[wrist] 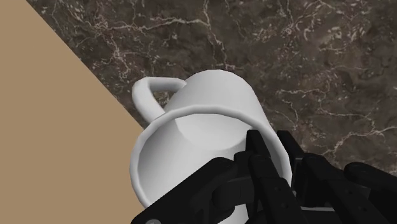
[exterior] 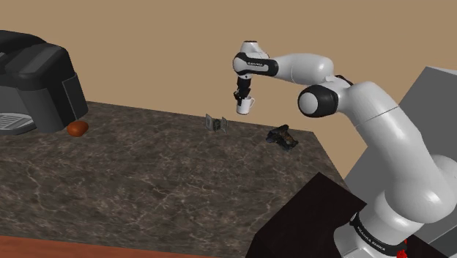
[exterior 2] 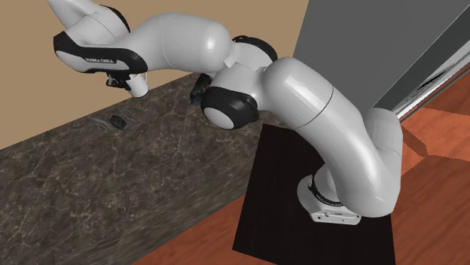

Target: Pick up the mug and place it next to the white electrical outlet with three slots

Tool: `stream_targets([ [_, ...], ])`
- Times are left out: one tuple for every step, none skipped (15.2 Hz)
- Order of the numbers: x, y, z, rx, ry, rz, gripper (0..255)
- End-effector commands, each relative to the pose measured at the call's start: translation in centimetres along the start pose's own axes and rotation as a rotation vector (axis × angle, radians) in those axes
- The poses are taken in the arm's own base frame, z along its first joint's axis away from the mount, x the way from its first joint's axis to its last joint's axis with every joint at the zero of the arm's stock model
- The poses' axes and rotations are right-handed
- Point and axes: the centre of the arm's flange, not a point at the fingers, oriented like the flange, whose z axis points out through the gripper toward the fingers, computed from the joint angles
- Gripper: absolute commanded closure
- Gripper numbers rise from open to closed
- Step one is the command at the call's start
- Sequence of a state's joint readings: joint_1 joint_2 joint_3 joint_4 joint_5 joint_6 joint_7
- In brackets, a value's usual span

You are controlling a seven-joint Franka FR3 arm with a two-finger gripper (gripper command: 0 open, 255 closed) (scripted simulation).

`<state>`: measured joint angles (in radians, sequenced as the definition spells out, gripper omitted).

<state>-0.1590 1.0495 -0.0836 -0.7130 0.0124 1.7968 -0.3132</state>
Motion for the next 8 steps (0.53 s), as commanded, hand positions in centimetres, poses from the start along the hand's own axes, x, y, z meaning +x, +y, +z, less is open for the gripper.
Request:
stream_targets([
  [0.4,-0.1,0.8,0.0,0.001,-0.001,255],
  [0.4,-0.2,1.3,0.0,0.001,-0.001,255],
  [0.3,-0.2,1.9,0.0,0.001,-0.001,255],
  [0.3,-0.2,2.4,0.0,0.001,-0.001,255],
  [0.3,-0.3,2.9,0.0,0.001,-0.001,255],
  [0.3,-0.3,3.4,0.0,0.001,-0.001,255],
  [0.3,-0.4,4.0,0.0,0.001,-0.001,255],
  [0.3,-0.4,4.5,0.0,0.001,-0.001,255],
])
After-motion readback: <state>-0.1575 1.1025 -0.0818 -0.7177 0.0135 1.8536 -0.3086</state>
